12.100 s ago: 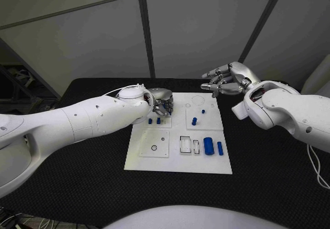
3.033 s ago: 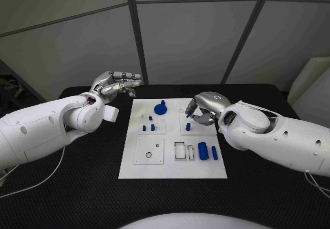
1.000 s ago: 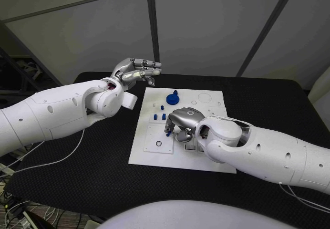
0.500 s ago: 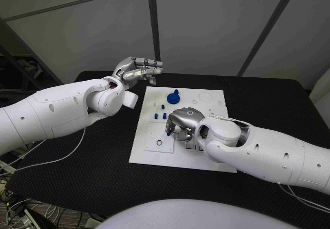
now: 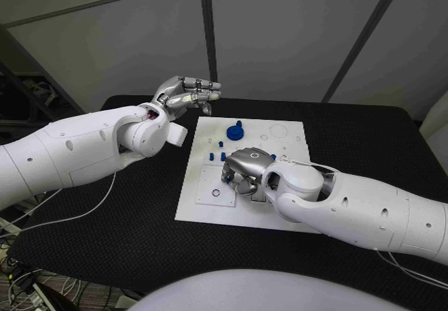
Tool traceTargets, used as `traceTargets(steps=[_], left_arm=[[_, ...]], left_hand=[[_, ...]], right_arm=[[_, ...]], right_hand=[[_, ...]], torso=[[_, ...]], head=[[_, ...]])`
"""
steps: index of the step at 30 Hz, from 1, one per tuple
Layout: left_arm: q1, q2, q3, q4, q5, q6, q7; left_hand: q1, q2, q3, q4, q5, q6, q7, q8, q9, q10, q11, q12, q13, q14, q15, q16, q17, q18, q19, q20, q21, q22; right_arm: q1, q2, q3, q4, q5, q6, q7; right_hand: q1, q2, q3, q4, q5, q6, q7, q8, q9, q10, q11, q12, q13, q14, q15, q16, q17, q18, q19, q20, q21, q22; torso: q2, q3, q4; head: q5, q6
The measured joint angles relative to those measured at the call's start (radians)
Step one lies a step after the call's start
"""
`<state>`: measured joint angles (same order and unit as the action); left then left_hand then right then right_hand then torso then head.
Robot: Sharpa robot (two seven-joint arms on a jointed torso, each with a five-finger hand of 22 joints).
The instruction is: Assemble the parts on the task board
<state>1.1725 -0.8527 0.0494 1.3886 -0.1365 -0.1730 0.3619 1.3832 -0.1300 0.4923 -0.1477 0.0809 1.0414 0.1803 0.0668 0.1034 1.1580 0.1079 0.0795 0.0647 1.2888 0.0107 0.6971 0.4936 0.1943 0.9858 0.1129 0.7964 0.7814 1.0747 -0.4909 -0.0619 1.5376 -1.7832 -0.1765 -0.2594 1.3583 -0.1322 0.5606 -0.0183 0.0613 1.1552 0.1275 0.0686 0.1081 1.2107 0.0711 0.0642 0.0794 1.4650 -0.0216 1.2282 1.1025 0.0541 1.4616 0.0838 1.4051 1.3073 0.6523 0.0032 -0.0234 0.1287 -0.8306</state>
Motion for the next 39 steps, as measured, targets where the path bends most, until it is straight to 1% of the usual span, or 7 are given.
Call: traceTargets(steps=[6, 8, 13, 23, 25, 32, 39], left_arm=[[0.0, 0.0, 0.0, 0.0, 0.0, 0.001, -0.001], [0.0, 0.0, 0.0, 0.0, 0.0, 0.002, -0.002], [0.0, 0.0, 0.0, -0.001, 0.0, 0.002, -0.004], [0.0, -0.002, 0.0, -0.002, 0.0, 0.006, -0.007], [0.0, -0.004, 0.0, -0.002, 0.0, 0.006, -0.007], [0.0, -0.007, 0.0, -0.003, 0.0, 0.004, -0.001], [0.0, -0.009, 0.0, -0.002, 0.0, 0.004, 0.004]], left_hand=[[0.0, 0.0, 0.0, 0.0, 0.0, -0.003, -0.004, 0.0, -0.001, 0.0, 0.0, 0.0, 0.0, 0.0, 0.0, 0.0, -0.001, 0.0, 0.0, 0.0, 0.0, -0.001], [0.0, 0.0, 0.0, 0.0, 0.0, -0.007, 0.0, 0.0, -0.001, -0.004, 0.004, 0.0, 0.0, 0.0, 0.0, 0.0, -0.001, 0.0, -0.004, 0.004, 0.0, -0.001], [0.0, 0.0, 0.0, 0.0, 0.0, -0.007, 0.0, 0.0, -0.001, -0.004, 0.004, 0.0, 0.0, 0.0, 0.0, 0.0, -0.001, 0.0, -0.004, 0.004, -0.004, -0.001], [-0.004, 0.004, -0.006, 0.0, 0.0, -0.007, 0.0, 0.0, -0.002, -0.004, 0.004, -0.004, 0.0, -0.004, 0.004, -0.006, -0.002, 0.0, -0.004, 0.004, -0.004, -0.002], [-0.004, 0.004, -0.006, 0.0, 0.0, -0.007, 0.0, 0.0, -0.002, -0.004, 0.004, -0.004, 0.0, -0.004, 0.004, -0.006, -0.002, 0.0, -0.004, 0.004, -0.004, -0.002], [-0.004, 0.004, -0.006, 0.0, 0.0, -0.007, 0.0, 0.0, -0.002, -0.004, 0.004, -0.004, 0.0, -0.004, 0.004, -0.006, -0.003, 0.0, -0.004, 0.004, -0.004, -0.002], [-0.004, 0.004, -0.006, 0.0, 0.0, -0.007, 0.0, 0.0, -0.002, -0.004, 0.004, -0.004, 0.0, -0.004, 0.004, -0.009, -0.003, 0.0, -0.004, 0.004, -0.004, -0.002]], right_arm=[[-0.003, 0.0, -0.003, -0.004, 0.001, -0.008, 0.003], [-0.004, -0.001, -0.005, -0.004, 0.002, -0.016, 0.004], [-0.006, -0.012, -0.006, 0.0, 0.003, -0.046, 0.004], [-0.008, -0.115, -0.003, 0.097, 0.012, -0.159, 0.018], [-0.01, -0.144, 0.009, 0.114, 0.017, -0.173, 0.019], [0.0, -0.242, 0.09, 0.123, 0.04, -0.197, 0.012], [0.017, -0.286, 0.114, 0.103, 0.056, -0.154, -0.012]], right_hand=[[-0.025, -0.024, -0.007, -0.007, -0.002, -0.086, 0.026, -0.005, -0.027, -0.129, 0.03, 0.002, -0.015, 0.002, 0.027, -0.041, -0.064, 0.0, -0.046, 0.024, -0.081, -0.017], [-0.017, -0.032, -0.013, -0.012, -0.005, -0.114, 0.032, -0.005, -0.035, -0.156, 0.033, 0.001, -0.017, -0.002, 0.031, -0.066, -0.099, 0.018, -0.067, 0.03, -0.116, -0.049], [-0.011, -0.047, -0.033, -0.019, -0.007, -0.157, 0.014, -0.005, -0.043, -0.184, 0.043, 0.001, -0.014, -0.015, 0.036, -0.111, -0.163, 0.024, -0.097, 0.036, -0.176, -0.11], [-0.007, -0.051, -0.047, -0.011, -0.007, -0.157, 0.014, -0.005, -0.042, -0.174, 0.035, 0.008, -0.007, -0.015, 0.036, -0.104, -0.156, 0.024, -0.087, 0.034, -0.163, -0.09], [-0.007, -0.051, -0.049, -0.012, -0.007, -0.157, 0.014, -0.005, -0.041, -0.172, 0.036, 0.008, -0.007, -0.015, 0.036, -0.104, -0.156, 0.024, -0.087, 0.034, -0.163, -0.09], [-0.018, -0.061, -0.071, -0.006, -0.007, -0.146, 0.009, -0.005, -0.041, -0.169, 0.032, 0.008, -0.006, -0.01, 0.032, -0.088, -0.143, 0.024, -0.08, 0.034, -0.154, -0.081], [-0.021, -0.081, -0.127, 0.014, -0.012, -0.153, -0.014, -0.005, -0.041, -0.182, 0.031, 0.001, -0.012, -0.003, 0.032, -0.075, -0.137, 0.024, -0.076, 0.03, -0.154, -0.082]], torso=[[0.0, -0.0001, 0.0], [0.0, -0.0001, 0.0], [0.0, 0.0005, 0.0], [-0.001, 0.0012, -0.0005], [-0.001, 0.0012, -0.0015], [-0.002, -0.0006, -0.0046], [-0.002, -0.0012, -0.0051]], head=[[0.0, 0.001], [0.0, 0.002], [0.002, 0.004], [0.001, 0.01], [-0.004, 0.013], [-0.024, 0.03], [-0.037, 0.043]])
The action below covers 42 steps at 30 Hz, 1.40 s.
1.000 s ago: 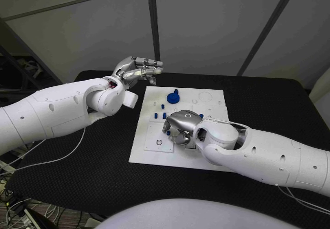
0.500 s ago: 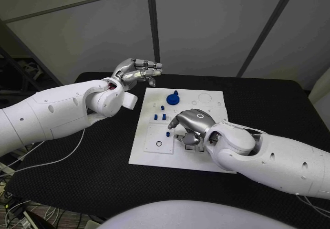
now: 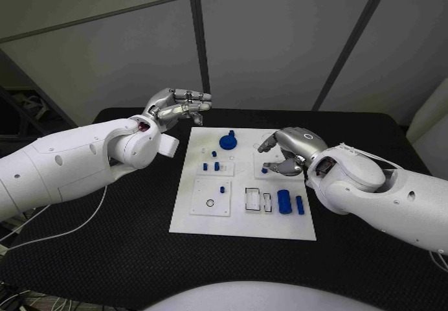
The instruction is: Assemble the parts on the task board
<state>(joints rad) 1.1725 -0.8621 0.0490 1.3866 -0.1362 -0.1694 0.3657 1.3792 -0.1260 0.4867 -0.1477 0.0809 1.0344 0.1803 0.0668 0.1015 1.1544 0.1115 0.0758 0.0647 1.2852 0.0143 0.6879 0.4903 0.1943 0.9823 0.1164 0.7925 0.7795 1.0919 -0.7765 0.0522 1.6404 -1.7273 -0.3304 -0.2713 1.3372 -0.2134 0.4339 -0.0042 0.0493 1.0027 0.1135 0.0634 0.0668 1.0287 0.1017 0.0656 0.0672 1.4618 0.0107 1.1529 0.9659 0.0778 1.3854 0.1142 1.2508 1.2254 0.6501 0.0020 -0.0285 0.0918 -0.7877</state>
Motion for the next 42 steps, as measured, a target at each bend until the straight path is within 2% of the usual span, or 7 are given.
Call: traceTargets(steps=[11, 18, 27, 30, 36, 38, 42], left_arm=[[0.0, -0.002, -0.001, 0.0, 0.0, 0.001, 0.001], [0.0, 0.0, -0.001, 0.0, 0.0, 0.003, 0.001], [0.0, 0.001, -0.001, -0.002, 0.0, 0.006, 0.001], [0.0, 0.002, -0.001, -0.002, 0.0, 0.006, 0.001], [0.0, 0.002, -0.001, -0.003, 0.0, 0.008, 0.001], [0.0, 0.002, -0.001, -0.003, 0.0, 0.008, 0.0], [0.0, 0.002, -0.001, -0.003, 0.0, 0.009, 0.0]], left_hand=[[0.0, 0.0, 0.0, 0.0, 0.0, 0.0, 0.0, 0.0, 0.0, 0.0, 0.0, 0.0, 0.0, 0.0, 0.0, 0.0, 0.0, 0.0, 0.0, 0.0, 0.0, 0.0], [0.0, 0.0, 0.0, 0.0, 0.0, 0.0, 0.0, 0.0, 0.0, 0.0, 0.0, 0.0, 0.0, 0.0, 0.0, 0.0, 0.0, 0.0, 0.0, 0.0, 0.0, 0.0], [0.0, 0.0, 0.0, 0.0, 0.0, 0.0, 0.0, 0.0, 0.0, 0.0, 0.0, 0.0, 0.0, 0.0, 0.0, 0.0, 0.0, 0.0, 0.0, 0.0, 0.0, -0.001], [0.0, 0.0, 0.0, 0.0, 0.0, 0.0, 0.0, 0.0, 0.0, 0.0, 0.0, 0.0, 0.0, 0.0, 0.0, 0.0, 0.0, 0.0, 0.0, 0.0, 0.0, -0.001], [0.0, 0.0, 0.0, 0.0, 0.0, 0.0, 0.0, 0.0, 0.0, 0.0, 0.0, 0.0, 0.0, 0.0, 0.0, 0.001, -0.001, 0.0, 0.0, 0.0, 0.0, -0.001], [0.0, 0.0, 0.0, 0.0, 0.0, 0.0, 0.0, 0.0, 0.0, 0.0, 0.0, 0.0, 0.0, 0.0, 0.0, 0.001, -0.001, 0.0, 0.0, 0.0, 0.0, -0.001], [0.0, 0.0, 0.0, 0.0, 0.0, 0.0, 0.0, 0.0, 0.0, 0.0, 0.0, 0.0, 0.0, 0.0, 0.0, 0.001, -0.001, 0.0, 0.0, 0.0, 0.0, -0.001]], right_arm=[[0.005, 0.026, 0.005, -0.06, 0.011, 0.122, -0.024], [0.005, 0.063, 0.003, -0.093, 0.018, 0.169, -0.023], [0.005, 0.091, -0.001, -0.124, 0.025, 0.198, -0.02], [0.005, 0.095, -0.001, -0.128, 0.026, 0.204, -0.02], [0.005, 0.095, -0.001, -0.13, 0.025, 0.212, -0.025], [0.005, 0.095, -0.001, -0.13, 0.024, 0.212, -0.029], [0.005, 0.095, -0.002, -0.129, 0.019, 0.211, -0.034]], right_hand=[[0.005, -0.005, -0.017, 0.006, 0.0, 0.001, -0.007, 0.0, 0.0, -0.004, 0.004, 0.0, 0.0, 0.0, 0.0, 0.0, -0.006, 0.0, 0.0, 0.0, 0.0, -0.005], [0.024, 0.014, -0.02, 0.008, 0.0, 0.001, -0.007, 0.0, 0.0, 0.01, -0.009, 0.006, 0.001, 0.003, -0.004, 0.011, 0.005, 0.0, 0.004, -0.004, 0.001, 0.005], [0.04, 0.051, 0.011, 0.022, 0.0, 0.019, 0.012, 0.005, 0.003, 0.1, -0.017, 0.032, 0.006, 0.004, -0.004, 0.043, 0.04, 0.0, 0.033, -0.01, 0.051, 0.056], [0.047, 0.059, 0.03, 0.024, 0.0, 0.041, 0.019, 0.012, 0.006, 0.144, -0.029, 0.044, 0.009, 0.005, -0.016, 0.056, 0.054, 0.0, 0.047, -0.018, 0.077, 0.08], [0.056, 0.068, 0.053, 0.019, 0.0, 0.059, 0.02, 0.017, 0.009, 0.178, -0.034, 0.047, 0.009, 0.005, -0.023, 0.072, 0.069, 0.0, 0.064, -0.025, 0.111, 0.083], [0.06, 0.072, 0.061, 0.014, 0.0, 0.075, 0.016, 0.021, 0.011, 0.189, -0.038, 0.046, 0.009, 0.005, -0.023, 0.074, 0.074, -0.017, 0.068, -0.029, 0.117, 0.083], [0.066, 0.077, 0.07, 0.005, -0.001, 0.094, 0.011, 0.026, 0.014, 0.21, -0.044, 0.045, 0.01, 0.005, -0.031, 0.084, 0.081, -0.016, 0.076, -0.031, 0.132, 0.083]], torso=[[0.001, -0.0006, 0.0034], [0.002, -0.0006, 0.0036], [0.002, 0.0004, 0.0033], [0.002, 0.0006, 0.0027], [0.001, 0.0008, 0.0024], [0.001, 0.0009, 0.0021], [0.001, 0.0009, 0.002]], head=[[-0.005, 0.004], [-0.002, 0.0], [0.0, -0.003], [0.0, -0.004], [0.0, -0.007], [0.001, -0.008], [0.002, -0.009]])
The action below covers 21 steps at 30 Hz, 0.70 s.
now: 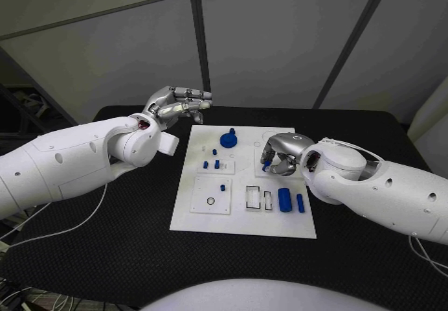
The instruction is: Assemble the parts on the task board
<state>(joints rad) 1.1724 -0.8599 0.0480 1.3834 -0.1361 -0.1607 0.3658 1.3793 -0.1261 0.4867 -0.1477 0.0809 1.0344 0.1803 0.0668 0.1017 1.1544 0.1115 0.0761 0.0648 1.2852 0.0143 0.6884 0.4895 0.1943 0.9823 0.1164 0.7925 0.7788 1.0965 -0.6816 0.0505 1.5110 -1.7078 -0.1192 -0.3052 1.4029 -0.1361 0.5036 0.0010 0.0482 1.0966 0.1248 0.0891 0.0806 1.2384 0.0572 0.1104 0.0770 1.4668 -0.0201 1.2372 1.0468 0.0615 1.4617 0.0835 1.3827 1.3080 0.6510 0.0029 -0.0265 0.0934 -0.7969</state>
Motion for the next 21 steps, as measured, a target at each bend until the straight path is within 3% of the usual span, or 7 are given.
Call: traceTargets(steps=[10, 12, 21], left_arm=[[0.0, 0.0, 0.0, -0.001, 0.0, 0.001, -0.001], [0.0, 0.0, 0.0, -0.001, 0.0, 0.002, -0.001], [0.0, 0.002, 0.0, -0.004, 0.0, 0.002, -0.001]], left_hand=[[0.0, 0.0, 0.0, 0.0, 0.0, 0.0, 0.0, 0.0, 0.0, 0.0, 0.0, 0.0, 0.0, 0.0, 0.0, 0.0, 0.0, 0.0, 0.0, 0.0, 0.0, 0.0], [0.0, 0.0, 0.0, 0.0, 0.0, 0.0, 0.0, 0.0, 0.0, 0.0, 0.0, 0.0, 0.0, 0.0, 0.0, -0.004, 0.0, 0.0, 0.0, 0.0, -0.004, 0.0], [0.0, 0.0, 0.0, 0.0, 0.0, 0.0, 0.0, 0.0, 0.0, 0.0, 0.0, 0.0, 0.0, 0.0, 0.0, -0.004, 0.0, 0.0, 0.0, 0.0, -0.004, 0.0]], right_arm=[[-0.001, -0.013, -0.002, 0.026, -0.011, -0.035, -0.001], [-0.001, -0.025, -0.002, 0.043, -0.013, -0.051, -0.001], [-0.001, -0.085, 0.001, 0.165, -0.013, -0.141, 0.003]], right_hand=[[0.009, 0.015, 0.018, -0.025, 0.0, 0.055, -0.016, 0.021, 0.017, 0.027, 0.012, 0.012, 0.018, 0.0, -0.014, 0.006, -0.003, -0.001, 0.004, -0.011, 0.042, 0.0], [0.01, 0.016, 0.021, -0.028, 0.0, 0.056, -0.015, 0.021, 0.017, 0.027, 0.012, 0.012, 0.022, 0.0, -0.014, 0.006, -0.006, -0.016, 0.004, -0.011, 0.055, 0.0], [0.013, 0.018, 0.022, -0.034, 0.0, 0.06, -0.018, 0.021, 0.019, 0.027, 0.012, 0.012, 0.022, 0.0, -0.014, 0.006, -0.012, -0.016, 0.004, -0.011, 0.065, 0.0]], torso=[[0.0, -0.0003, 0.0001], [-0.001, -0.0003, 0.0001], [-0.003, -0.0009, 0.0001]], head=[[0.002, -0.002], [0.002, -0.003], [0.004, 0.0]])
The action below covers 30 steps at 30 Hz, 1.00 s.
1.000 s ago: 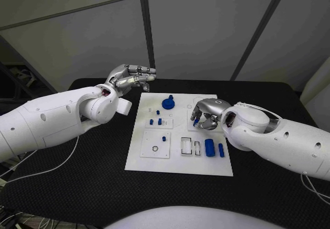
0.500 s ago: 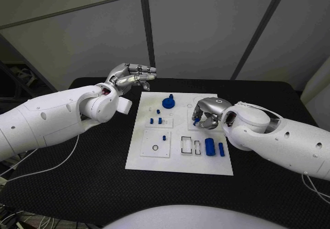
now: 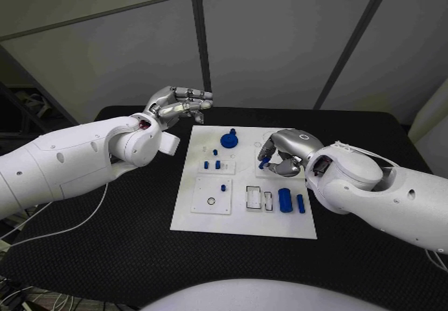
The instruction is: Assemble the parts on the task board
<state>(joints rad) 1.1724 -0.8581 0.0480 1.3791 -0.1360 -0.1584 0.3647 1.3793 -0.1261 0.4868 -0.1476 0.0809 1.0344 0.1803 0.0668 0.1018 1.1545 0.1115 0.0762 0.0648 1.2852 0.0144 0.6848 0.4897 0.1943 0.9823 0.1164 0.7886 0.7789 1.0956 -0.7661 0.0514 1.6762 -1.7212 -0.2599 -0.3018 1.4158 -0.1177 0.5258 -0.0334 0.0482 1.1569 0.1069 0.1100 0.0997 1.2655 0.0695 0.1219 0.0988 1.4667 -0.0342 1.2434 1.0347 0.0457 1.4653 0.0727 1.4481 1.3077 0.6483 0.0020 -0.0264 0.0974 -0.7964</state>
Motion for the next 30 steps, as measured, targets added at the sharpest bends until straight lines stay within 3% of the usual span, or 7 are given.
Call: traceTargets(steps=[6, 14, 23, 30], left_arm=[[0.0, 0.005, 0.0, -0.003, 0.0, 0.0, 0.0], [0.0, 0.018, 0.0, -0.007, 0.0, 0.001, 0.001], [0.0, 0.032, 0.0, -0.01, 0.0, 0.003, 0.001], [0.0, 0.035, 0.0, -0.011, 0.0, 0.005, 0.001]], left_hand=[[0.0, 0.0, 0.0, 0.0, 0.0, 0.0, 0.0, 0.0, 0.0, 0.0, 0.0, 0.0, 0.0, 0.0, 0.0, 0.0, 0.0, 0.0, 0.0, 0.0, 0.0, 0.0], [-0.004, 0.004, 0.0, 0.0, 0.0, 0.0, 0.0, 0.0, 0.0, 0.0, 0.0, 0.0, 0.0, 0.0, 0.0, 0.0, 0.0, 0.0, 0.0, 0.0, 0.0, -0.001], [-0.004, 0.004, 0.0, 0.0, 0.0, 0.0, 0.0, 0.0, 0.0, 0.0, 0.0, 0.0, 0.0, 0.0, 0.0, 0.0, 0.0, 0.0, 0.0, 0.0, 0.0, -0.001], [-0.004, 0.004, 0.0, 0.0, 0.0, 0.0, 0.0, 0.0, 0.0, 0.0, 0.0, 0.0, 0.0, 0.0, 0.0, 0.0, 0.0, 0.0, 0.0, 0.0, 0.0, -0.001]], right_arm=[[0.0, 0.021, 0.002, 0.055, 0.014, -0.035, 0.013], [-0.016, 0.132, -0.002, 0.05, 0.041, -0.049, 0.059], [-0.031, 0.205, -0.048, -0.007, 0.056, -0.043, 0.104], [-0.035, 0.234, -0.073, -0.045, 0.058, -0.023, 0.12]], right_hand=[[0.0, 0.0, -0.002, -0.004, 0.0, 0.0, 0.0, 0.0, 0.0, 0.0, 0.0, 0.0, 0.0, 0.0, 0.0, 0.0, -0.003, 0.0, 0.0, 0.0, 0.0, 0.0], [0.0, 0.0, 0.001, -0.006, -0.001, 0.0, 0.0, 0.0, 0.0, 0.0, 0.0, -0.008, 0.003, 0.0, 0.0, 0.0, -0.006, 0.0, 0.0, 0.0, 0.0, 0.0], [0.0, 0.0, 0.004, -0.01, -0.002, 0.0, 0.0, -0.006, 0.0, 0.0, 0.0, -0.012, 0.002, 0.0, 0.0, 0.0, -0.008, 0.0, 0.0, 0.0, 0.0, 0.0], [0.0, 0.0, 0.004, -0.01, -0.003, 0.0, 0.0, -0.006, 0.0, 0.0, 0.0, -0.015, 0.002, 0.0, 0.0, 0.0, -0.009, 0.0, 0.0, 0.0, 0.0, 0.0]], torso=[[0.001, 0.0001, 0.0], [0.003, -0.0006, 0.003], [0.004, -0.0012, 0.0012], [0.003, -0.0003, 0.0004]], head=[[0.005, -0.001], [0.017, -0.009], [0.032, -0.018], [0.039, -0.025]])
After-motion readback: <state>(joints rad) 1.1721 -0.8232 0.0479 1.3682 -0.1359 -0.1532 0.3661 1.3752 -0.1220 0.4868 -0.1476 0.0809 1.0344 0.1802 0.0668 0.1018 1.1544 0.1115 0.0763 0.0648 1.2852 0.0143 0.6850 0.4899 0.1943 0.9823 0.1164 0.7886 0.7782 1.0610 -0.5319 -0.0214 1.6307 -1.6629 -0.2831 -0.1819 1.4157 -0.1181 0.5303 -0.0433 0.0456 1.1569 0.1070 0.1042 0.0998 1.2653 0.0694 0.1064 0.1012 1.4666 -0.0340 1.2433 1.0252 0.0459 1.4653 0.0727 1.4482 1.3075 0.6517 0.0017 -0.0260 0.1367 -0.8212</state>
